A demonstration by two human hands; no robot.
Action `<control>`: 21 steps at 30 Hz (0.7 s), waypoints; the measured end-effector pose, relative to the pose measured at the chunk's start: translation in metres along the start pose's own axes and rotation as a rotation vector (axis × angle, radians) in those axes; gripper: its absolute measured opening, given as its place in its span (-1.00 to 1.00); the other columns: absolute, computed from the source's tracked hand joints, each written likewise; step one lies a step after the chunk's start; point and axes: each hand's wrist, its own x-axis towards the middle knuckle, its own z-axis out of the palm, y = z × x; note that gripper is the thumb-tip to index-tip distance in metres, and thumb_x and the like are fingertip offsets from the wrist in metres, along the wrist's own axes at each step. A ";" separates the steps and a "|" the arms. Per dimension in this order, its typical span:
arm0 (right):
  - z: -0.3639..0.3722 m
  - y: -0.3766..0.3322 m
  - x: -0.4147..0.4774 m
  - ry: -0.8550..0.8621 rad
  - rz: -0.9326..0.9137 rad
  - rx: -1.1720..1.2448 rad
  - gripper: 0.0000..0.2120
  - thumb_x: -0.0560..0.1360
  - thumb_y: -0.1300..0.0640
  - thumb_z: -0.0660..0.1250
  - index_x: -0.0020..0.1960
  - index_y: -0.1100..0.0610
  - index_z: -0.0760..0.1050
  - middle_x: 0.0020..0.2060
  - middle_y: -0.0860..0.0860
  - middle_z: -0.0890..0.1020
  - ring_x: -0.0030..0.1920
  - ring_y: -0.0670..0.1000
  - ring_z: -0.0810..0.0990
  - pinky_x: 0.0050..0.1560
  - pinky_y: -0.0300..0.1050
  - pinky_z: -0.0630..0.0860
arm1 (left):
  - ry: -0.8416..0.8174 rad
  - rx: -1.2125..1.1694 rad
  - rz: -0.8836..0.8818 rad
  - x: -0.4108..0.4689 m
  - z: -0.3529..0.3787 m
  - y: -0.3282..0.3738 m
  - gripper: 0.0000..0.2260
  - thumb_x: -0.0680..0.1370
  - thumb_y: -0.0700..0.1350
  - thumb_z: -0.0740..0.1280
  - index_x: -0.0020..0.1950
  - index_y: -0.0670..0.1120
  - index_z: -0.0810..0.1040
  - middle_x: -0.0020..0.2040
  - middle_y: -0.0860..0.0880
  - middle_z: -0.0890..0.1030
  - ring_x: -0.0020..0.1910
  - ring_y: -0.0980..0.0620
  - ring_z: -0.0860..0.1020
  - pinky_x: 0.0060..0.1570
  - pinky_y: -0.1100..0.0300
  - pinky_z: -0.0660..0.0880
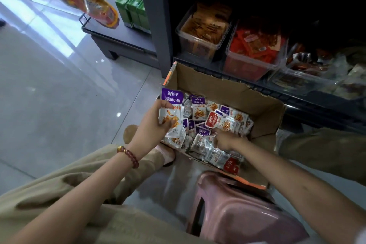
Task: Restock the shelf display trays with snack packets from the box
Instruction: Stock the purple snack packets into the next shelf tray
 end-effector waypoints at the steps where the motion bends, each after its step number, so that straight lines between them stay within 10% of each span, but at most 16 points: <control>1: 0.006 0.000 0.002 0.033 0.007 -0.076 -0.60 0.51 0.30 0.20 0.35 0.17 0.39 0.45 0.03 0.28 -0.02 0.07 0.59 -0.29 -0.15 0.41 | 0.000 -0.001 -0.007 -0.001 0.000 -0.001 -0.72 0.51 -0.31 0.36 0.09 -0.04 0.37 0.04 0.22 0.46 -0.09 0.43 0.49 -0.26 0.49 0.46; 7: 0.020 0.003 0.000 0.197 0.006 -0.032 -0.72 0.53 0.27 0.19 0.24 0.25 0.35 -0.02 0.11 0.54 -0.15 0.08 0.54 -0.28 -0.12 0.37 | -0.025 -0.016 -0.015 0.000 0.001 0.000 -0.72 0.53 -0.31 0.34 0.05 0.04 0.38 0.16 0.10 0.45 0.00 0.27 0.49 -0.26 0.46 0.48; 16: -0.077 -0.026 -0.105 0.844 -0.436 0.537 -0.82 0.47 0.37 0.29 -0.11 0.11 0.55 -0.05 -0.15 0.39 -0.01 -0.10 0.44 -0.04 -0.38 0.39 | -0.059 -0.038 -0.113 0.007 0.005 0.017 -0.73 0.55 -0.38 0.25 -0.06 0.01 0.44 -0.01 0.14 0.52 -0.25 0.32 0.56 -0.12 0.02 0.57; 21: -0.100 -0.036 -0.173 1.058 -0.731 0.486 -0.88 0.45 0.33 0.26 -0.15 0.16 0.51 0.07 -0.14 0.39 0.17 -0.24 0.39 0.21 -0.33 0.37 | 0.000 0.000 0.051 0.018 0.010 0.054 -0.73 0.53 -0.42 0.25 -0.07 -0.03 0.46 0.00 0.05 0.56 -0.22 0.31 0.55 -0.28 0.41 0.48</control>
